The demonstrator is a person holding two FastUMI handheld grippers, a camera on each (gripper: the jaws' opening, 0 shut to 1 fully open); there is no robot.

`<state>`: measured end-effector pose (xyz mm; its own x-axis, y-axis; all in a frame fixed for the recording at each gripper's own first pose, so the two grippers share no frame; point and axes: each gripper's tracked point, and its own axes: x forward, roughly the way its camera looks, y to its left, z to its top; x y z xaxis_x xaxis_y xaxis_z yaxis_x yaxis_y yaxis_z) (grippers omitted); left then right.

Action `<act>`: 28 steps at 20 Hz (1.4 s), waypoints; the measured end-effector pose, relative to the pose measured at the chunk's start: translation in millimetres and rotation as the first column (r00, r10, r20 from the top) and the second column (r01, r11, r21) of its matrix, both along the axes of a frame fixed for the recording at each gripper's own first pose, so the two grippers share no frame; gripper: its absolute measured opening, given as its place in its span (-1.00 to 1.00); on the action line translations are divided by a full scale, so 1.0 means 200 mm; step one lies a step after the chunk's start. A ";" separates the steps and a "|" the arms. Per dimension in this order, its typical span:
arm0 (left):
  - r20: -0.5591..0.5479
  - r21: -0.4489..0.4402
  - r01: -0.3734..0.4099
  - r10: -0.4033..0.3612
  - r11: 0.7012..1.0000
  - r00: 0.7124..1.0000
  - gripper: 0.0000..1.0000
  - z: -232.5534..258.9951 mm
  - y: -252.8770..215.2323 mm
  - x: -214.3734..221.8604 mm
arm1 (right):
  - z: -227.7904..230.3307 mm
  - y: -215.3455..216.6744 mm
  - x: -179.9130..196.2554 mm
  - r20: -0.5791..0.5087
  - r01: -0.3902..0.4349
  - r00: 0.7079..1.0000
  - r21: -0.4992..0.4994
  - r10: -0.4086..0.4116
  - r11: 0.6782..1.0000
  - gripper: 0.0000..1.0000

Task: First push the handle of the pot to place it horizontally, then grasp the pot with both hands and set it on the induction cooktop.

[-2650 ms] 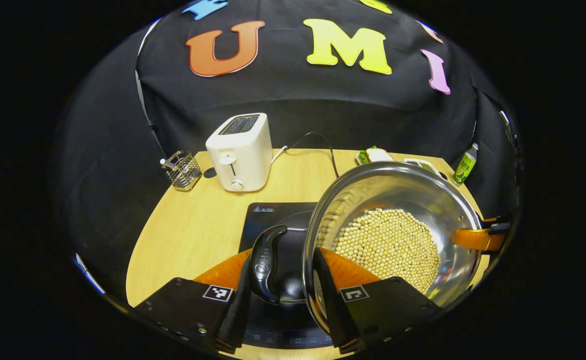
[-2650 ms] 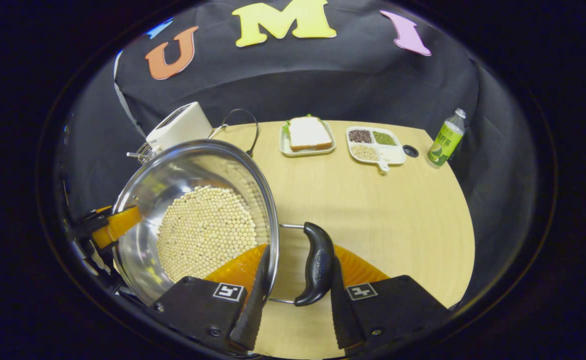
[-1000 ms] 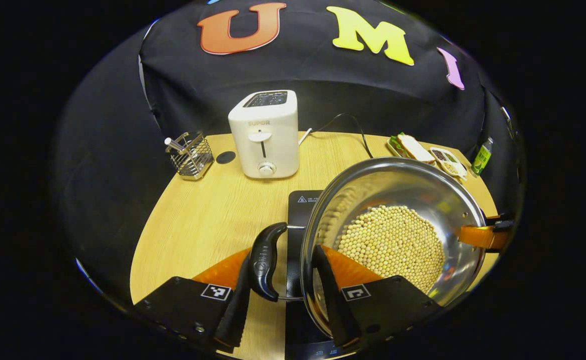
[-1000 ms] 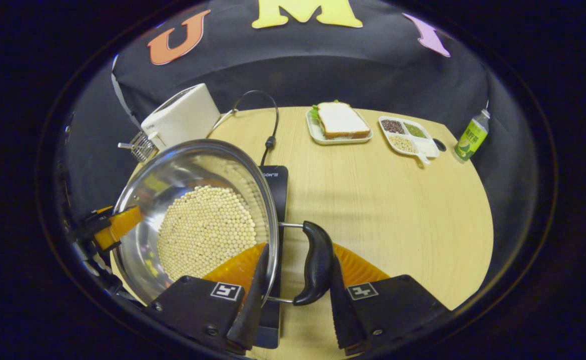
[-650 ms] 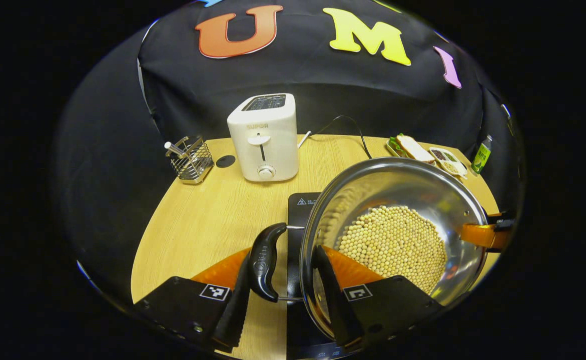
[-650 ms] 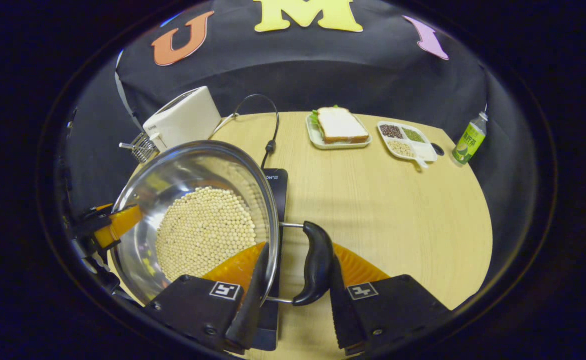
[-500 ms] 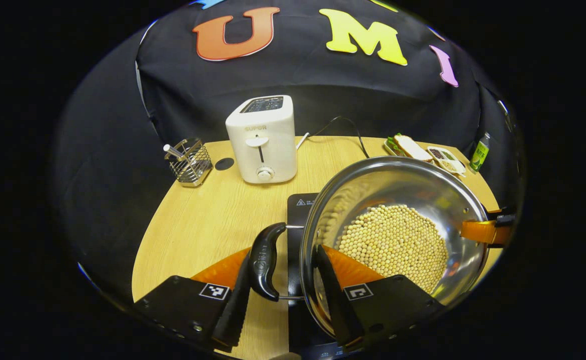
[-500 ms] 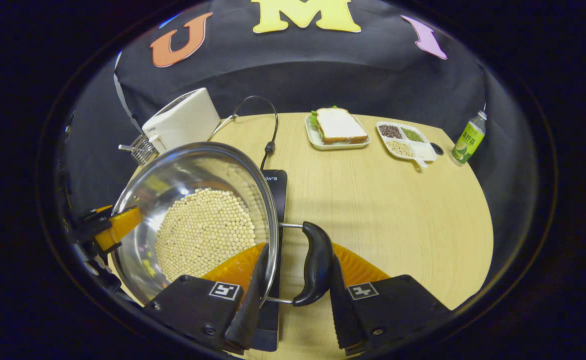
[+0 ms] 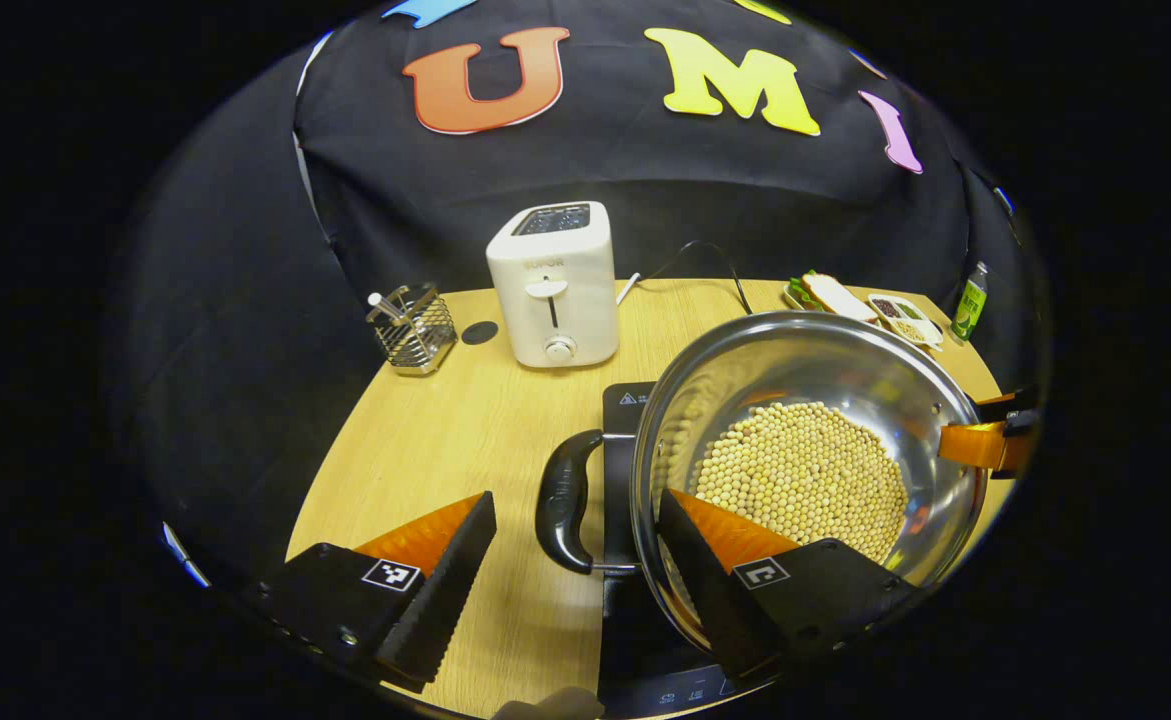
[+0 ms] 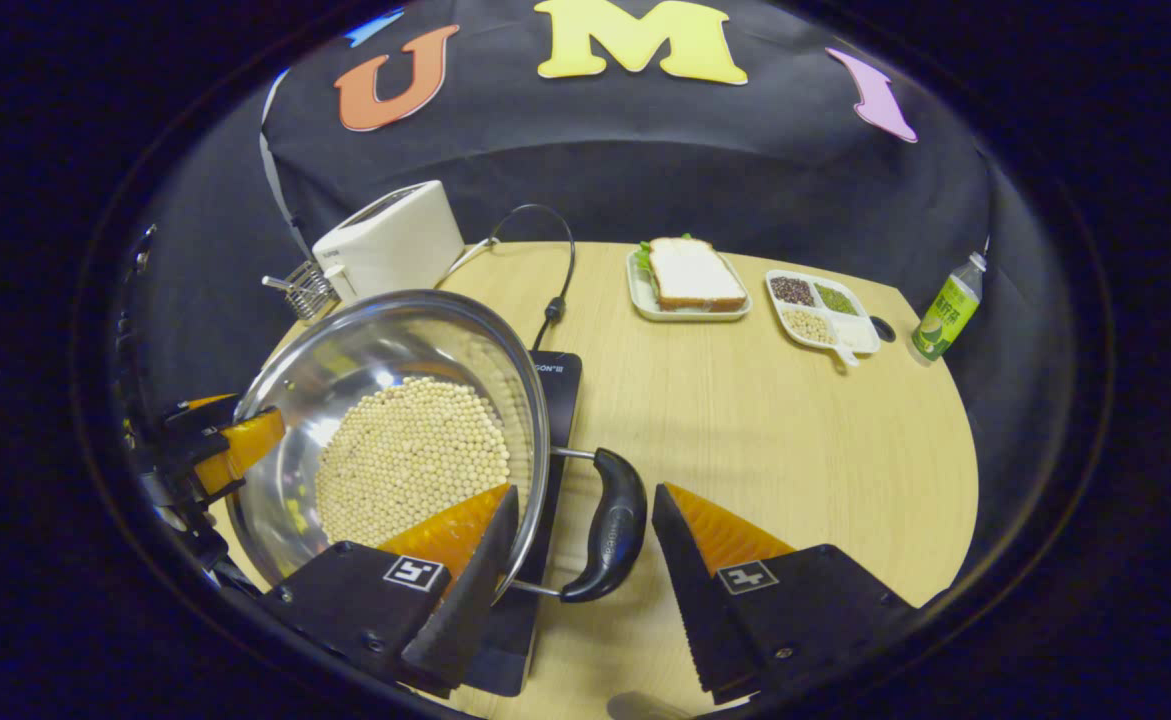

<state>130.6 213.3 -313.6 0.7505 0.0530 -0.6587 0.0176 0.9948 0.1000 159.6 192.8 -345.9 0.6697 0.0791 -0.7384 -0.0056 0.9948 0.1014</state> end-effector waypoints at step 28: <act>0.609 -0.084 0.063 0.001 0.994 0.793 0.93 1.74 -1.50 -0.69 | 1.66 -1.45 -0.98 0.668 0.101 0.744 -0.084 -0.019 0.991 1.00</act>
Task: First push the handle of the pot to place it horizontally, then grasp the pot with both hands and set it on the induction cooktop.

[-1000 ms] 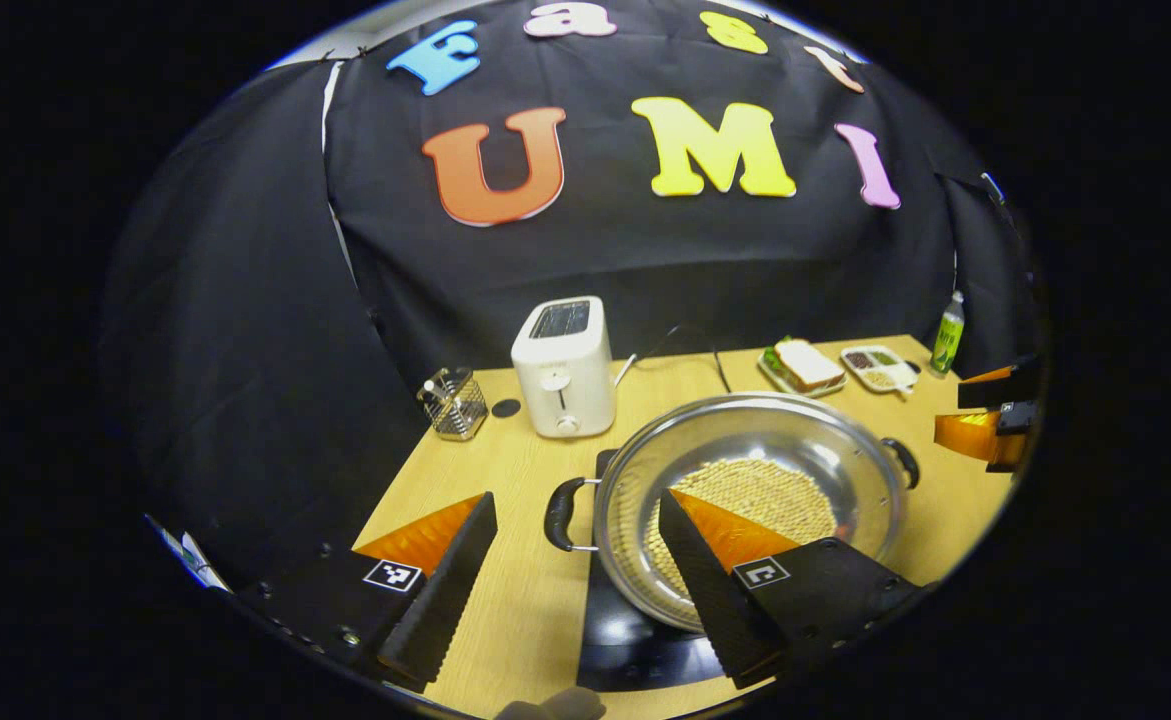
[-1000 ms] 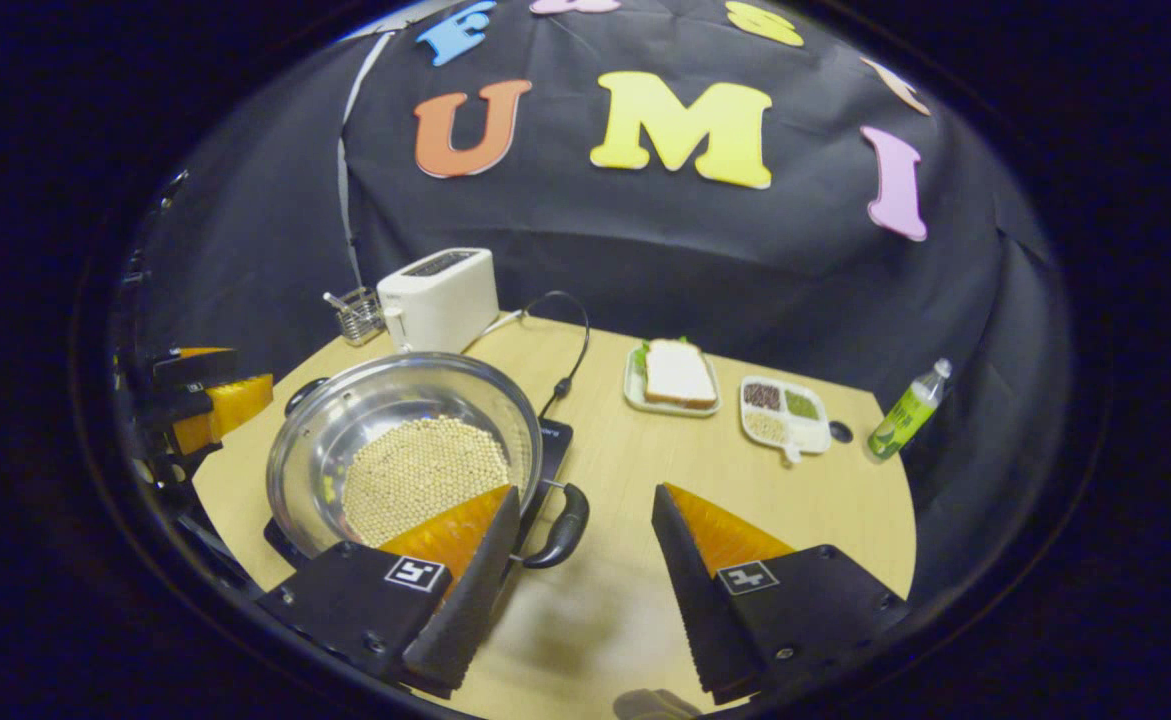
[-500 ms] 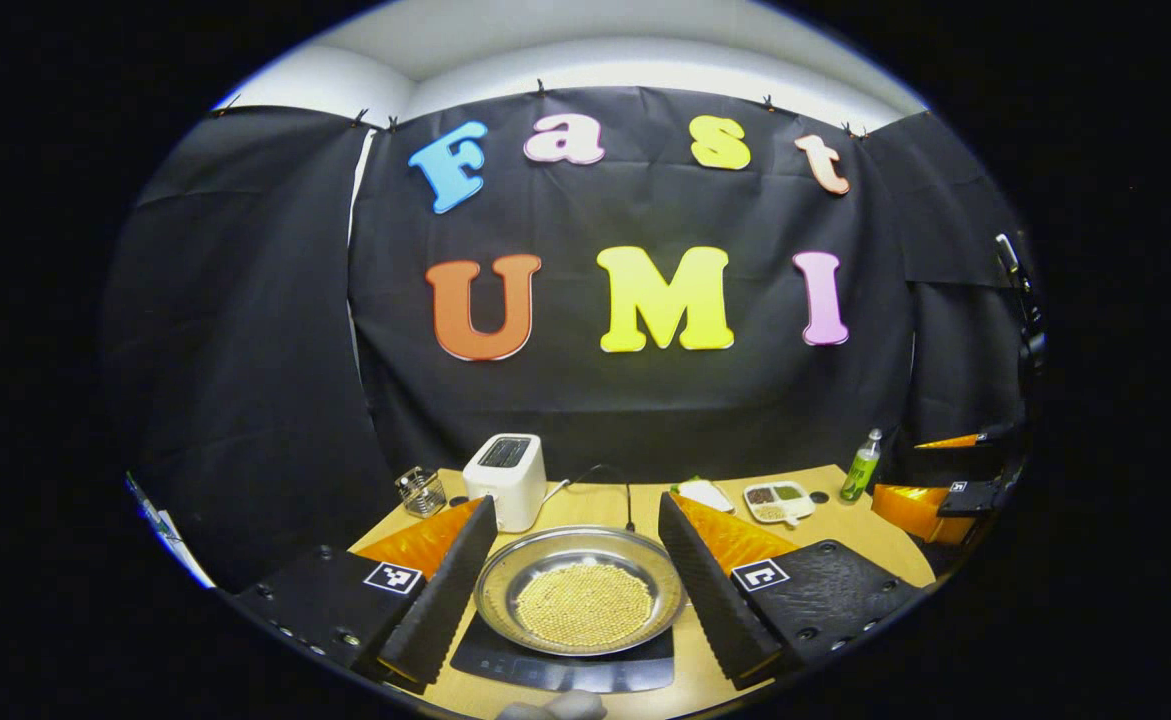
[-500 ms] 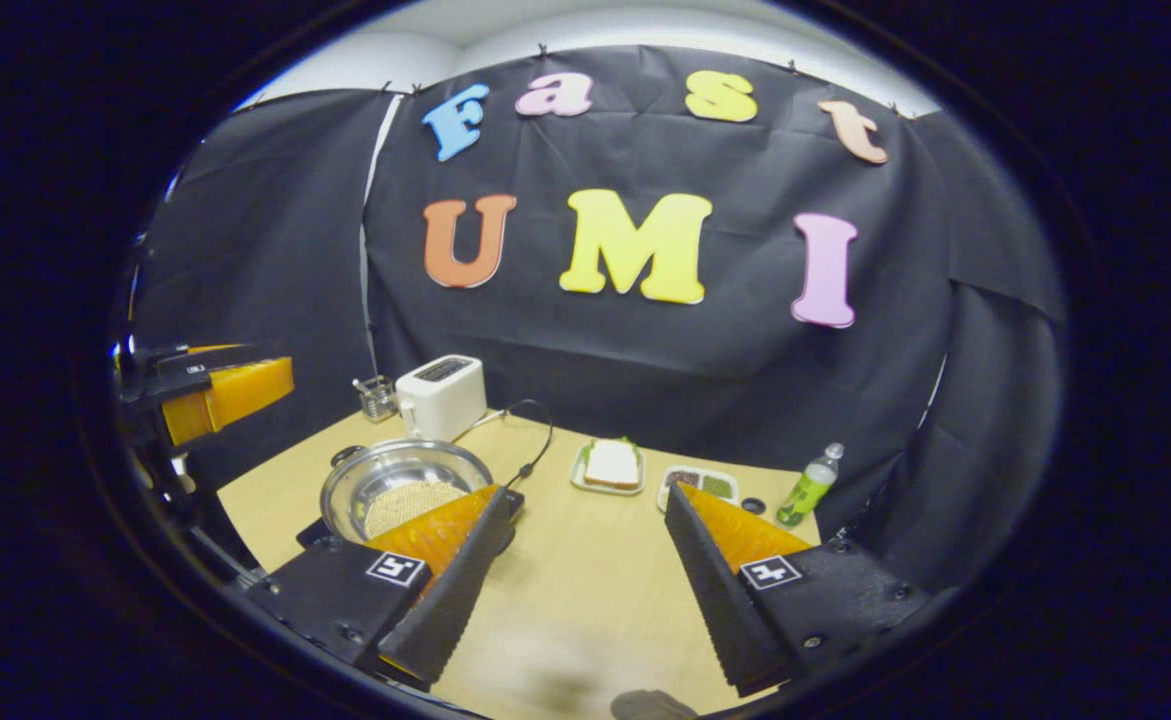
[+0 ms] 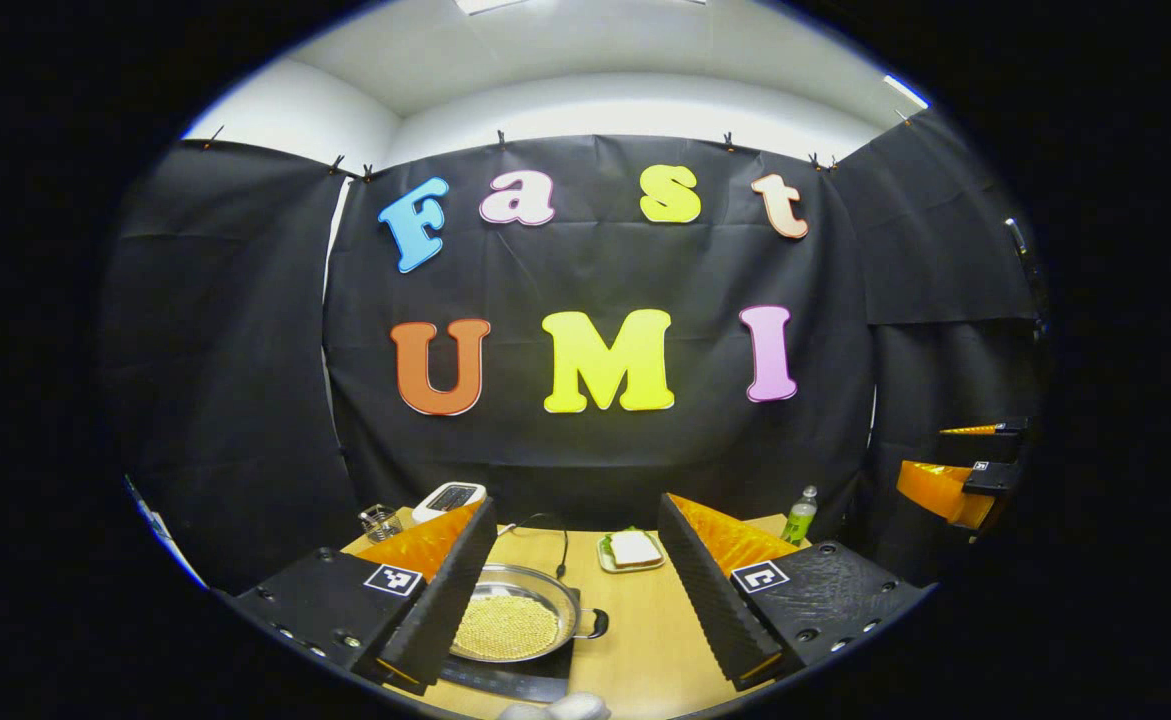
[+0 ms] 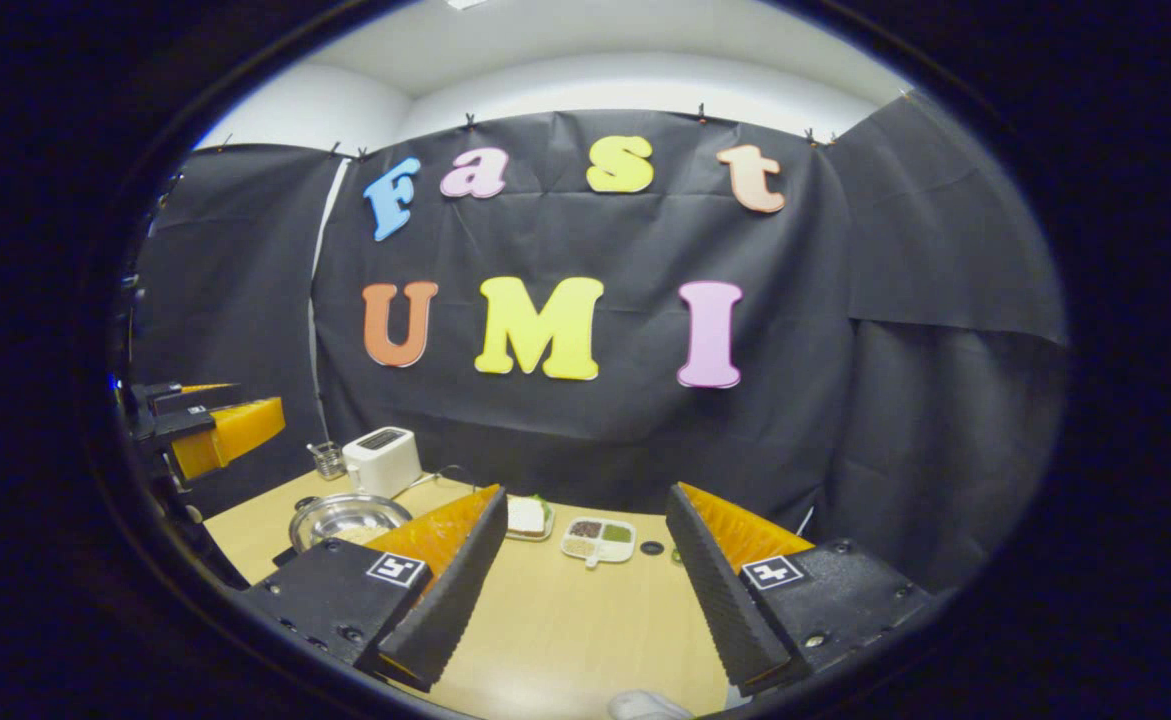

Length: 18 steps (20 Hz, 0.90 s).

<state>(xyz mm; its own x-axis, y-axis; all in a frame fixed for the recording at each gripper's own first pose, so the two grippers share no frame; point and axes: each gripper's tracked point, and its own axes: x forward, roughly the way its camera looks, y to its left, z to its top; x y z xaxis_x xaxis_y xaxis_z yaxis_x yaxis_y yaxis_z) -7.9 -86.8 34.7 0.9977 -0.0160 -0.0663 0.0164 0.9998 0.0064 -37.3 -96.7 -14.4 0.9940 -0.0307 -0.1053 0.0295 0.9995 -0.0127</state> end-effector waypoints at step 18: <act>0.058 0.051 -0.034 0.031 0.998 0.998 0.92 0.10 -0.23 -0.16 | 0.10 -0.38 -0.20 0.062 0.070 0.995 0.099 -0.076 0.993 1.00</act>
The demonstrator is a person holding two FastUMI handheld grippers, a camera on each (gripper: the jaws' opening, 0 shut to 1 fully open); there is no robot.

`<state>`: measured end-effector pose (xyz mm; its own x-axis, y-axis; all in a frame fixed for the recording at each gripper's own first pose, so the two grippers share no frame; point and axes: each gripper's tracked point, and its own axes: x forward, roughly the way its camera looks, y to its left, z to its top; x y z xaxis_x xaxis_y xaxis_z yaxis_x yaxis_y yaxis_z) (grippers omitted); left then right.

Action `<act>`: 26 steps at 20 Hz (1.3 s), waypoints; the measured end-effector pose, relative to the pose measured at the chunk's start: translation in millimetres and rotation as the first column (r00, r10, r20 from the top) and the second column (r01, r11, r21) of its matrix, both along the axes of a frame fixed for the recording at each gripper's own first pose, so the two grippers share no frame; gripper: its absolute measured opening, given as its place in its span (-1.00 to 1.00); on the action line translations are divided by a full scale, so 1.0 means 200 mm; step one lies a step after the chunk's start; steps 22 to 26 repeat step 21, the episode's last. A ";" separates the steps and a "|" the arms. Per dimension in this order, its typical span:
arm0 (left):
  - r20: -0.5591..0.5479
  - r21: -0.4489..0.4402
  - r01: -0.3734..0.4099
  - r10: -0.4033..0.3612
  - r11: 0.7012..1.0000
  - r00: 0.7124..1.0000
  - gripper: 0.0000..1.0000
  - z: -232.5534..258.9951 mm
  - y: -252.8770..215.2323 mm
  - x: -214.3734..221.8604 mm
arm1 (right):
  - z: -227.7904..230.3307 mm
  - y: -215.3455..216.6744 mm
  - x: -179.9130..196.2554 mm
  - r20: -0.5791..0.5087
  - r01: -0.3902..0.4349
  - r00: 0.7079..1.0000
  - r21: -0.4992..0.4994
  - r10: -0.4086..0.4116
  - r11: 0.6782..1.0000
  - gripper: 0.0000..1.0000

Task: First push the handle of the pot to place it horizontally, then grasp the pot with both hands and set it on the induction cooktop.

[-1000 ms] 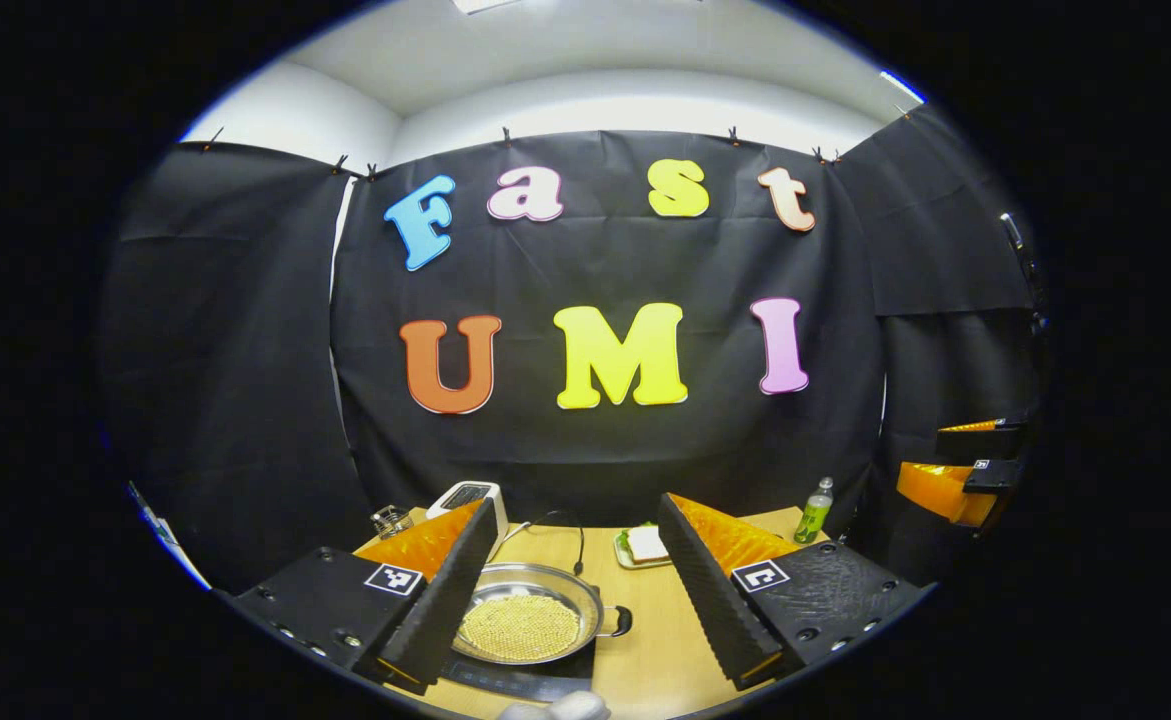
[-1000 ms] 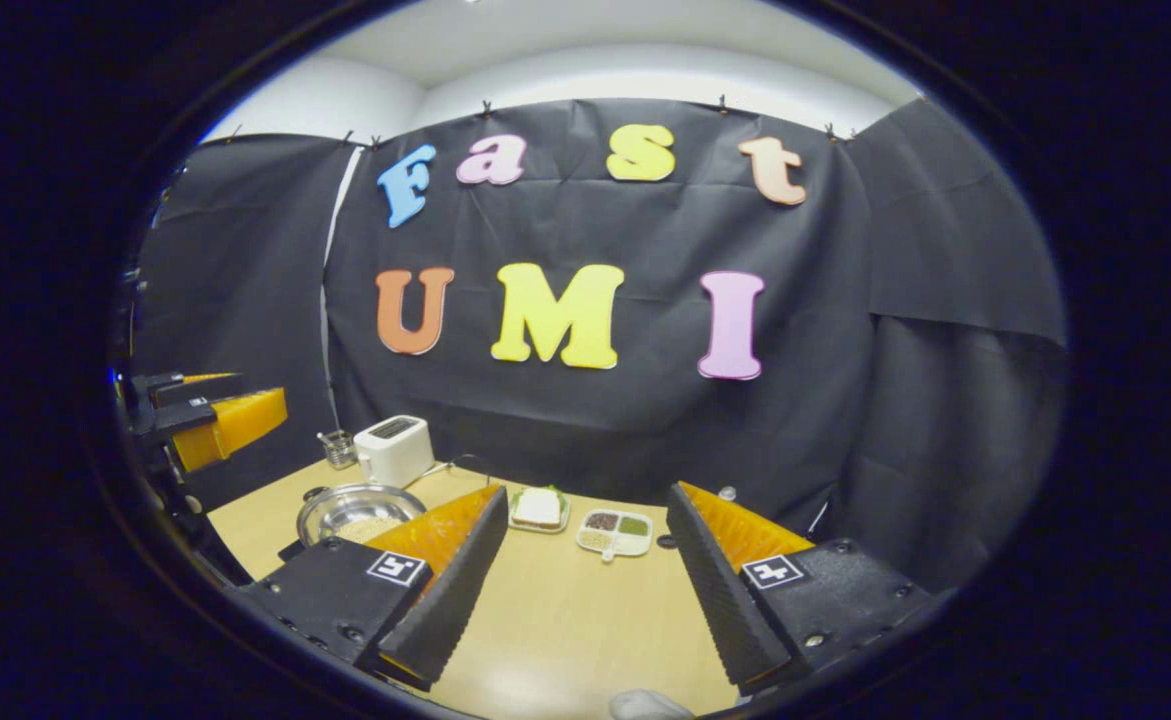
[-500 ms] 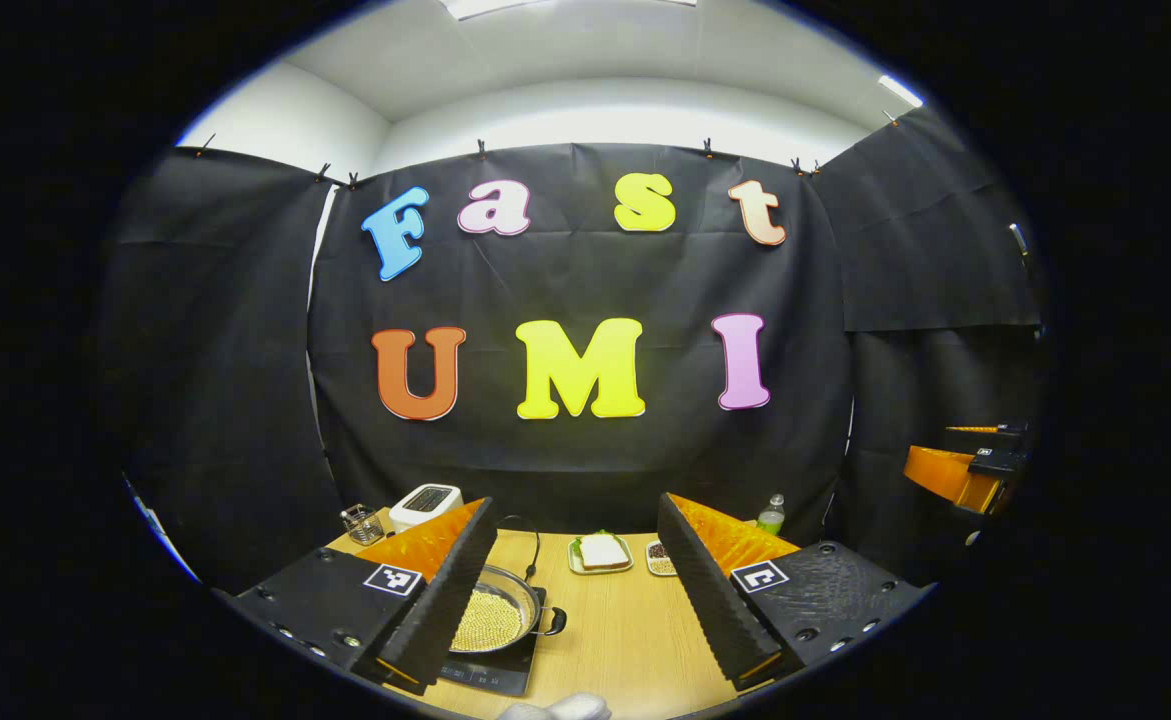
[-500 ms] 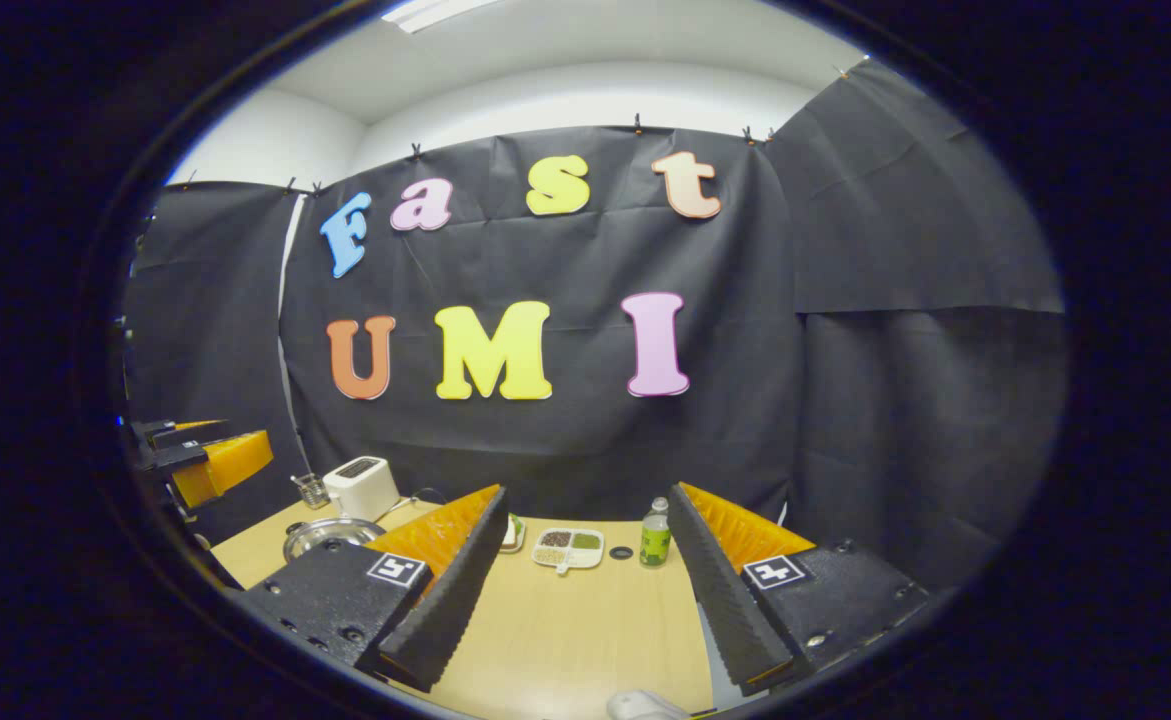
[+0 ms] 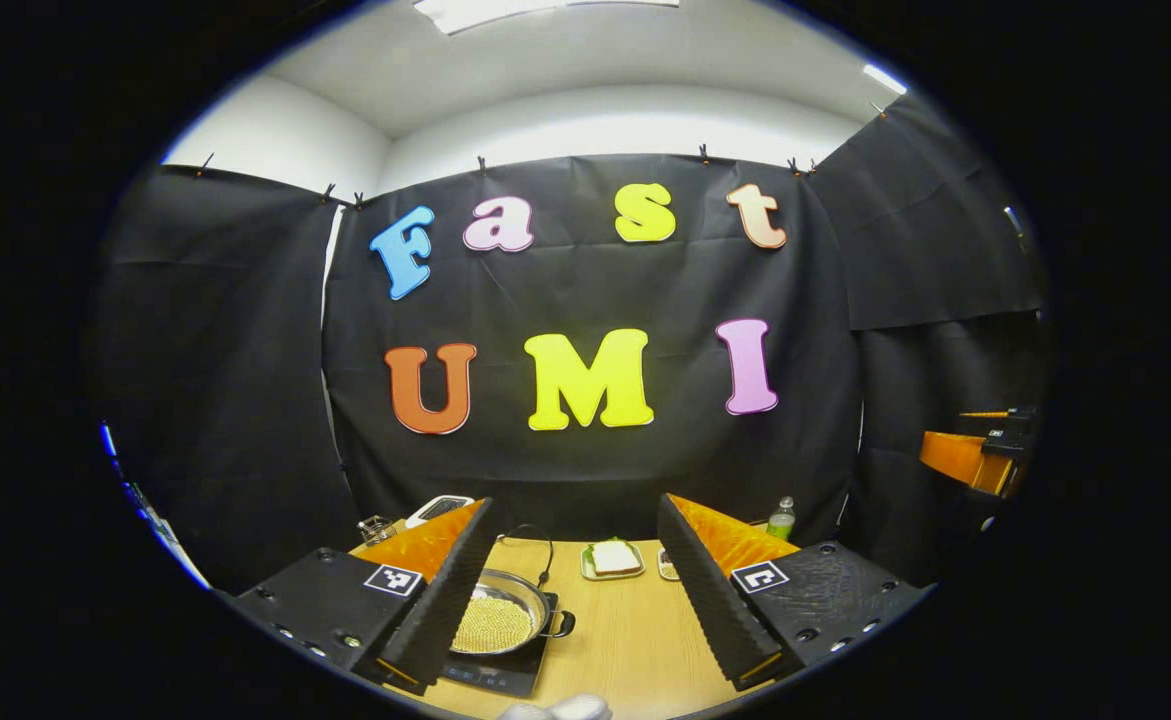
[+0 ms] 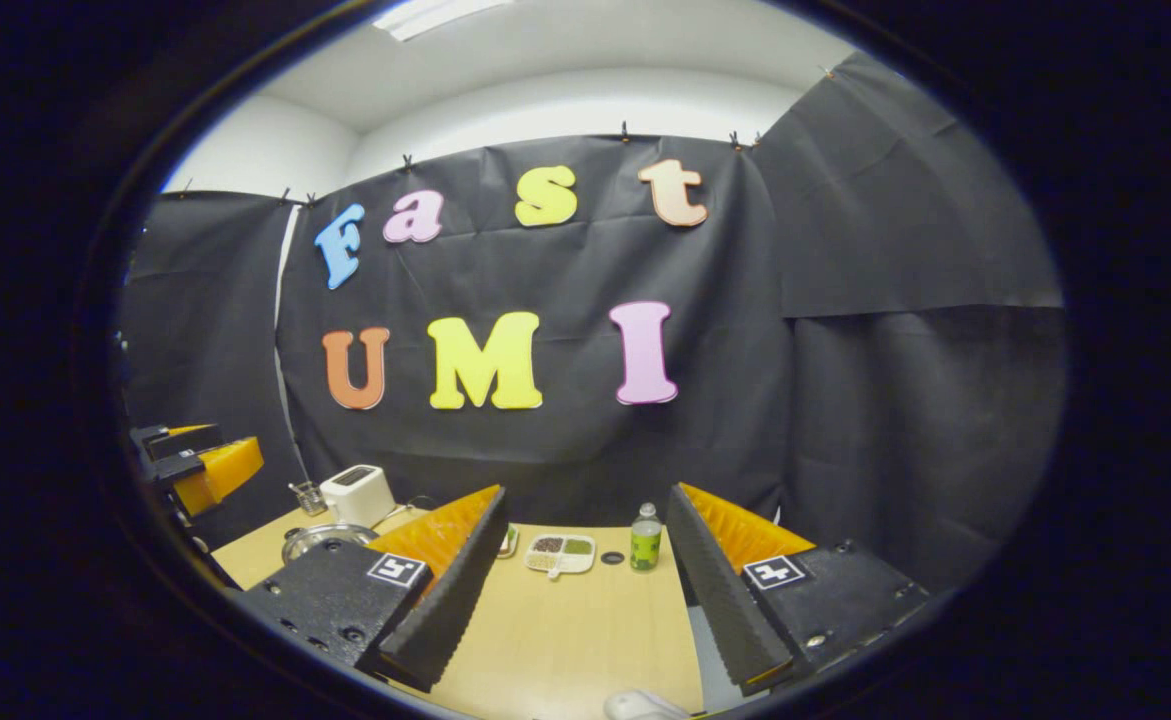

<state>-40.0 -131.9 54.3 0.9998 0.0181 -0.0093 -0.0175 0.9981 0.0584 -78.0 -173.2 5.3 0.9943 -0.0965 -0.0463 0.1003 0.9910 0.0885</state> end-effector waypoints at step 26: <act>0.000 0.001 0.020 -0.020 1.000 1.000 0.92 0.00 -0.06 0.00 | 0.00 -0.04 0.00 0.005 -0.003 1.000 -0.005 0.003 1.000 1.00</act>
